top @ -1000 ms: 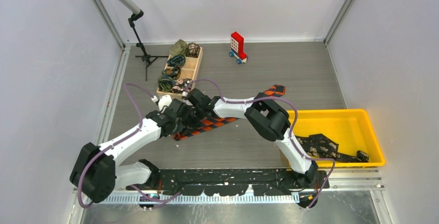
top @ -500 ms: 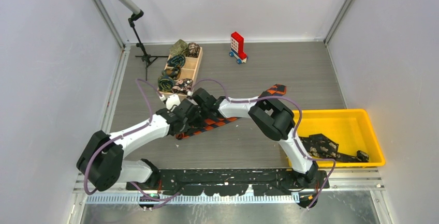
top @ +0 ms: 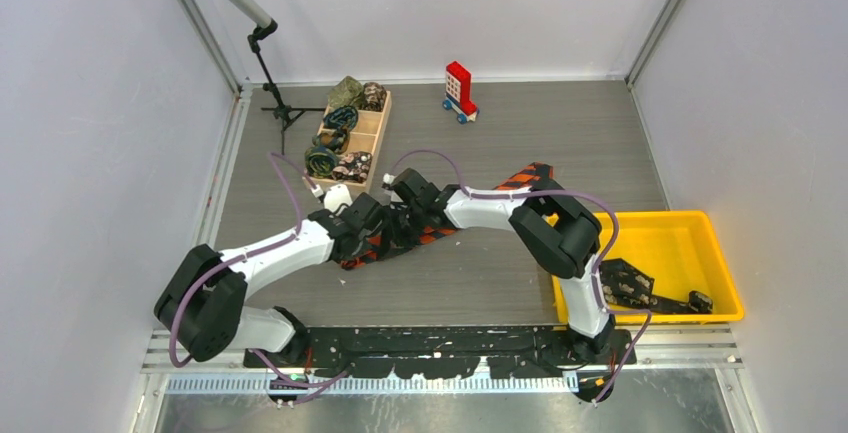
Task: Roll the ties
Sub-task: Roll the tie at the center of the board.
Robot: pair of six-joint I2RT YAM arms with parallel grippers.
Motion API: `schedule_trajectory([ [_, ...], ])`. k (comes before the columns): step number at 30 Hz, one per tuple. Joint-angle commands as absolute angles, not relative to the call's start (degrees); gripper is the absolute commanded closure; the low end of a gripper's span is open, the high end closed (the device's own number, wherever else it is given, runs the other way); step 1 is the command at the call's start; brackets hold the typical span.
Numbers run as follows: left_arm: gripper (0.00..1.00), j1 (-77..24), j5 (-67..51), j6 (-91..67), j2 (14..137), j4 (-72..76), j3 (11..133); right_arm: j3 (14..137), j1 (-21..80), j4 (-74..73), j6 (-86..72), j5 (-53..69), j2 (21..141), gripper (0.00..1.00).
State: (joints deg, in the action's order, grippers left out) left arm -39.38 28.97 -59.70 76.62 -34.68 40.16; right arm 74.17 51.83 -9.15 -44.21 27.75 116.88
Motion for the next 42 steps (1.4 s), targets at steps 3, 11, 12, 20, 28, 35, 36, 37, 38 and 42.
schedule_trajectory([
  [3, 0.80, -39.8, 29.5, -61.7, 76.5, -33.4, 41.7, 72.8, 50.8, -9.1, -43.0, 26.5, 113.0, 0.86],
  [11, 0.61, -40.1, 29.5, -62.8, 73.7, -36.9, 43.5, 73.8, 50.8, -8.6, -43.7, 26.7, 113.0, 0.86],
  [12, 0.61, -40.1, 29.6, -63.2, 73.2, -37.3, 43.5, 73.9, 50.8, -8.5, -43.9, 26.9, 113.0, 0.86],
  [20, 0.61, -40.2, 30.9, -65.1, 68.0, -38.2, 41.2, 74.6, 50.9, -6.3, -46.1, 28.6, 112.1, 0.85],
  [28, 0.69, -40.1, 31.2, -66.9, 63.6, -34.6, 35.8, 75.3, 51.5, -3.1, -49.2, 29.4, 110.8, 0.72],
  [35, 0.73, -40.1, 32.1, -67.3, 60.1, -30.3, 32.1, 75.9, 51.7, -3.2, -49.5, 29.2, 111.2, 0.70],
  [36, 0.73, -40.1, 32.3, -67.6, 60.0, -29.9, 31.9, 75.8, 51.7, -3.2, -49.5, 29.2, 111.2, 0.69],
  [37, 0.73, -40.1, 32.4, -67.7, 59.9, -29.5, 31.7, 75.8, 51.7, -3.2, -49.5, 29.0, 111.2, 0.69],
  [38, 0.73, -40.1, 32.4, -68.1, 60.0, -29.2, 31.7, 75.8, 51.7, -3.2, -49.5, 28.9, 111.3, 0.69],
  [42, 0.68, -40.1, 32.5, -68.0, 60.0, -29.6, 33.1, 76.0, 51.6, -3.9, -49.6, 28.3, 111.3, 0.69],
])
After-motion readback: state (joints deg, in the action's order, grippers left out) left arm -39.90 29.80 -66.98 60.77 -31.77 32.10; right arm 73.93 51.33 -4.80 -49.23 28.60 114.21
